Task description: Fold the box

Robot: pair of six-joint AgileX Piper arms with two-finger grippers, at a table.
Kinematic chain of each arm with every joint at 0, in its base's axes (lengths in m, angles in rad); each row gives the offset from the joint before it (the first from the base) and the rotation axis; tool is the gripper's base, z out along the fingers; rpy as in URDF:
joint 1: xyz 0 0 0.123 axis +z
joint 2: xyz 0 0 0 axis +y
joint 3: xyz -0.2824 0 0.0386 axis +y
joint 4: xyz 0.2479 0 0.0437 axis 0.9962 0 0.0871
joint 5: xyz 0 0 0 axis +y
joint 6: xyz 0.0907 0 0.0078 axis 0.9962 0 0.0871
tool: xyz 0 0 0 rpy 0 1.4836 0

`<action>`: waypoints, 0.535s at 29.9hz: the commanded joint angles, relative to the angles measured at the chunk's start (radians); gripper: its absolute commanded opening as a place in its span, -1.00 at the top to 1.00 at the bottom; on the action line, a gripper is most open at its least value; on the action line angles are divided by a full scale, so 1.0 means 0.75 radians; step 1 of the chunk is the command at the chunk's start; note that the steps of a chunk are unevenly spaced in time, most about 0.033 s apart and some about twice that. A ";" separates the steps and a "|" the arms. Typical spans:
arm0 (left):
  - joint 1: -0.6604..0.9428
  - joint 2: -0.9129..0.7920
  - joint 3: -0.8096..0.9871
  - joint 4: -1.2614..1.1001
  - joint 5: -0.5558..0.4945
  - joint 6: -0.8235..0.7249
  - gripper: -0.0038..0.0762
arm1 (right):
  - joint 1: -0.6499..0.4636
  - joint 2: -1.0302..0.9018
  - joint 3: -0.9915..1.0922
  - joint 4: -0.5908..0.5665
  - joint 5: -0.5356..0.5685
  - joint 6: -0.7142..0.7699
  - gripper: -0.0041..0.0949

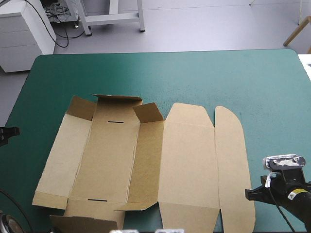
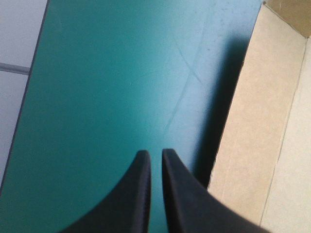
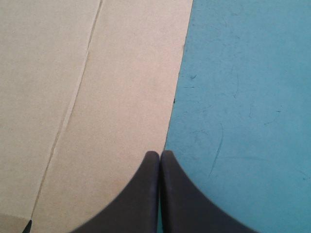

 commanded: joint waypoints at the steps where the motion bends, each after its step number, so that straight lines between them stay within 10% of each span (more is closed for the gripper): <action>1: 0.003 -0.027 -0.045 -0.041 0.067 0.004 0.36 | -0.008 0.008 -0.035 0.014 -0.068 -0.014 0.96; 8: 0.003 0.005 -0.037 -0.058 0.052 -0.067 -0.90 | -0.008 0.008 -0.035 0.014 -0.068 -0.014 0.96; 16: 0.003 0.013 0.151 -0.076 0.051 0.009 -0.86 | -0.008 0.008 -0.035 0.014 -0.068 -0.014 0.96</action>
